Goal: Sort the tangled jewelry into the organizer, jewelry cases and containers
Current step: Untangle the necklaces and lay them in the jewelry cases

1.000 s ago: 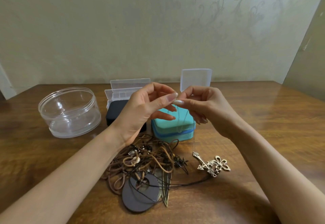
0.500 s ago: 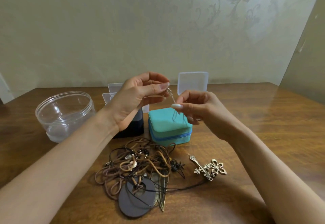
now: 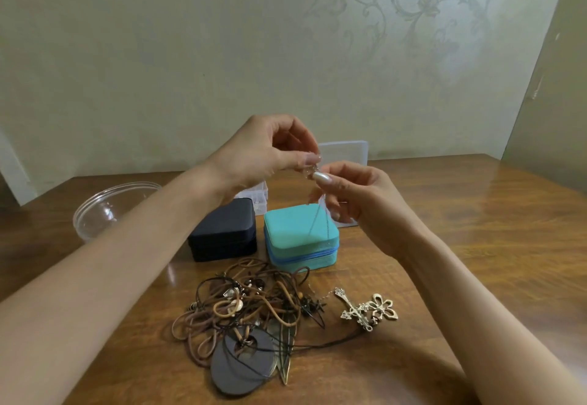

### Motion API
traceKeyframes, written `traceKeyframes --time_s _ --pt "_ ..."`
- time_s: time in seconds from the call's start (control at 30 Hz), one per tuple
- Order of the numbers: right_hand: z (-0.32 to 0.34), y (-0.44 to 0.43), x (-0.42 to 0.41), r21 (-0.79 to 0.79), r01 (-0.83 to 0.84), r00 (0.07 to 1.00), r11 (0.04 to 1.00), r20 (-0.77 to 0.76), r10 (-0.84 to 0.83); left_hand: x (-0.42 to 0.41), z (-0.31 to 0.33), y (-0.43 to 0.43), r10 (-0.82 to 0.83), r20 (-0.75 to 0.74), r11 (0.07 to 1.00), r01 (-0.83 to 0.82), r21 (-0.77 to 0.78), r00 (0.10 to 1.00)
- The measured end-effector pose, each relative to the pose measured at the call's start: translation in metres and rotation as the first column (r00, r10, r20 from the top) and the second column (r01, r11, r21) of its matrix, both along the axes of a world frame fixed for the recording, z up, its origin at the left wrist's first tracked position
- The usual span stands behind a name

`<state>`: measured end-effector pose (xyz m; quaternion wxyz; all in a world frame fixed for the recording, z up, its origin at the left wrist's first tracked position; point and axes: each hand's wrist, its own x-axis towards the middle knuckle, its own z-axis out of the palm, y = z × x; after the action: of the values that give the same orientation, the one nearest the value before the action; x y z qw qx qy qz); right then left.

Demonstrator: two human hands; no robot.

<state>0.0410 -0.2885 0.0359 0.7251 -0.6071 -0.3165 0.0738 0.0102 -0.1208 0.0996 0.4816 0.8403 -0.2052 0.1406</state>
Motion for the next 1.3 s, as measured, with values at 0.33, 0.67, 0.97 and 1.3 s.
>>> traceKeyframes --time_s 0.33,0.67,0.97,1.3 --pt "0.003 -0.004 -0.002 0.085 -0.18 0.98 0.98 -0.069 0.186 -0.001 0.026 -0.004 -0.025 -0.129 0.901 -0.034 -0.432 0.991" --pt "-0.001 -0.004 0.004 0.064 -0.08 0.997 0.995 -0.004 0.081 -0.004 0.042 -0.014 0.034 0.023 0.812 -0.014 -0.584 0.999" --pt "0.0 -0.012 0.01 0.057 0.012 0.999 0.998 0.03 -0.013 -0.012 0.025 0.013 0.018 -0.046 0.895 -0.037 -0.445 0.999" --pt "0.0 -0.012 0.01 0.243 -0.259 0.965 0.935 0.093 0.244 -0.018 -0.049 -0.007 0.046 -0.19 0.996 -0.059 -0.064 0.981"
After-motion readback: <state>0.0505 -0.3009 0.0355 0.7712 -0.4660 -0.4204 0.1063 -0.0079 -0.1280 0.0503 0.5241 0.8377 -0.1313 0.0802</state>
